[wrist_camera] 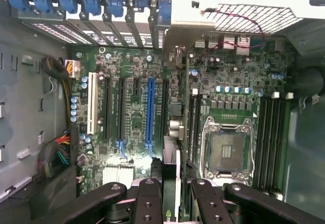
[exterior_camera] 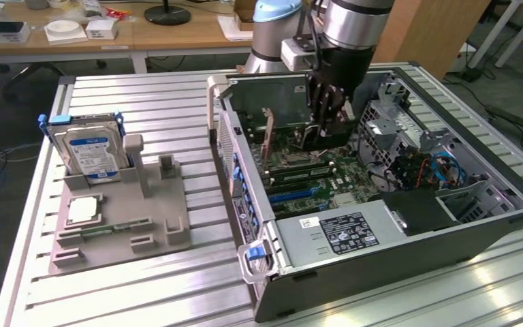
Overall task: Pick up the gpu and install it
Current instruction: 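Insert the gpu into the slot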
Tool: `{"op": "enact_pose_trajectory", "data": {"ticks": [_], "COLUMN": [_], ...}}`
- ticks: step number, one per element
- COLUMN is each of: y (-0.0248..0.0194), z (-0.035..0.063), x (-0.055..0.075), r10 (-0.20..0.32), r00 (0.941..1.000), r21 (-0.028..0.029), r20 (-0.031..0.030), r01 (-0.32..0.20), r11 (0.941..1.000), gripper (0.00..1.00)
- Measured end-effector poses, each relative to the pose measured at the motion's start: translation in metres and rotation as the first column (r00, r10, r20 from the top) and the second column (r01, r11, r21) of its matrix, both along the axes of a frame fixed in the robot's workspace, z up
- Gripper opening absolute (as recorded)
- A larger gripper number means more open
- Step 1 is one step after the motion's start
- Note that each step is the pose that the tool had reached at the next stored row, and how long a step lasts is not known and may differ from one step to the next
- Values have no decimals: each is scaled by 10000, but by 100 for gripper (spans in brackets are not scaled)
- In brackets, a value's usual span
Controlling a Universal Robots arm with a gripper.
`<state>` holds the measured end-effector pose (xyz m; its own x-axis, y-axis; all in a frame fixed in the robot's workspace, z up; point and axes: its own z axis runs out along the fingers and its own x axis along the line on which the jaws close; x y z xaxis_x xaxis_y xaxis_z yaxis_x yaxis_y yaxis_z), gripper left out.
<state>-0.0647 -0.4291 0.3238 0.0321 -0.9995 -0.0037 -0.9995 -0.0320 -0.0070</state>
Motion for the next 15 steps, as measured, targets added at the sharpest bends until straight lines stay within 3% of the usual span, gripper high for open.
{"op": "enact_pose_trajectory", "data": {"ticks": [15], "y": [-185], "z": [-140], "x": [-4], "r10": [1], "r00": [10000], "r21": [6], "r20": [0], "r01": [-1], "r11": [10000], "gripper": [27]}}
